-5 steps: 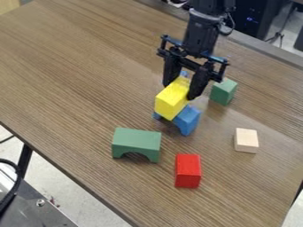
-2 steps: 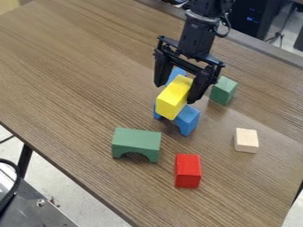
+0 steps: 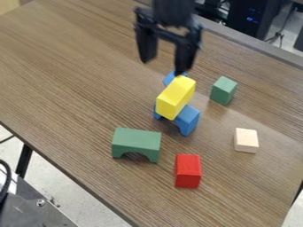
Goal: Put the yellow rectangular block on the blue arch
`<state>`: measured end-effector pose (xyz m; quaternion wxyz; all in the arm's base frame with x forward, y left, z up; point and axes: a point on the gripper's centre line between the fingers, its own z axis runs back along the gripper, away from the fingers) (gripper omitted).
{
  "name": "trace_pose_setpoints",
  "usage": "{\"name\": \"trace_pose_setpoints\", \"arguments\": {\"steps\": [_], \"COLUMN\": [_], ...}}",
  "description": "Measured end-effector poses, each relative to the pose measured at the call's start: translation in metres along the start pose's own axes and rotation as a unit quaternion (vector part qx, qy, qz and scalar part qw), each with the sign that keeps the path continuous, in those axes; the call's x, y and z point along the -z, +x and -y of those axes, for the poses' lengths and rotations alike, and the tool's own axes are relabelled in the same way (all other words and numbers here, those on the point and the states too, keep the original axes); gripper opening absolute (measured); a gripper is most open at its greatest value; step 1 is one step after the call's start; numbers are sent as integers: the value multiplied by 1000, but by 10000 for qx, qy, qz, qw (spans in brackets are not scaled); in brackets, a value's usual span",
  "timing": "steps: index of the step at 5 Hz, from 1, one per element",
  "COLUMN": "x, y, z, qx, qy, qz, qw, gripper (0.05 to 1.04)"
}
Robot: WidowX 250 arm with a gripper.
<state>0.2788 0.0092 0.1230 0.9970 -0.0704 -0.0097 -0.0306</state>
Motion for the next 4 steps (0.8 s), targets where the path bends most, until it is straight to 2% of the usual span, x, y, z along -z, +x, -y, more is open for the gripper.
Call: {"name": "trace_pose_setpoints", "arguments": {"steps": [1,2,3,4], "x": [-10,7,20,22], "y": [-4,-6,5,10], "z": [-5,-15,-22,-22], "qx": [-3,-205,-278,-359], "qy": [81,568,1117,1024], "qz": [214,-232,-395,-276], "qw": [9997,9979,9926,9937], "gripper": [999,999,999,999]}}
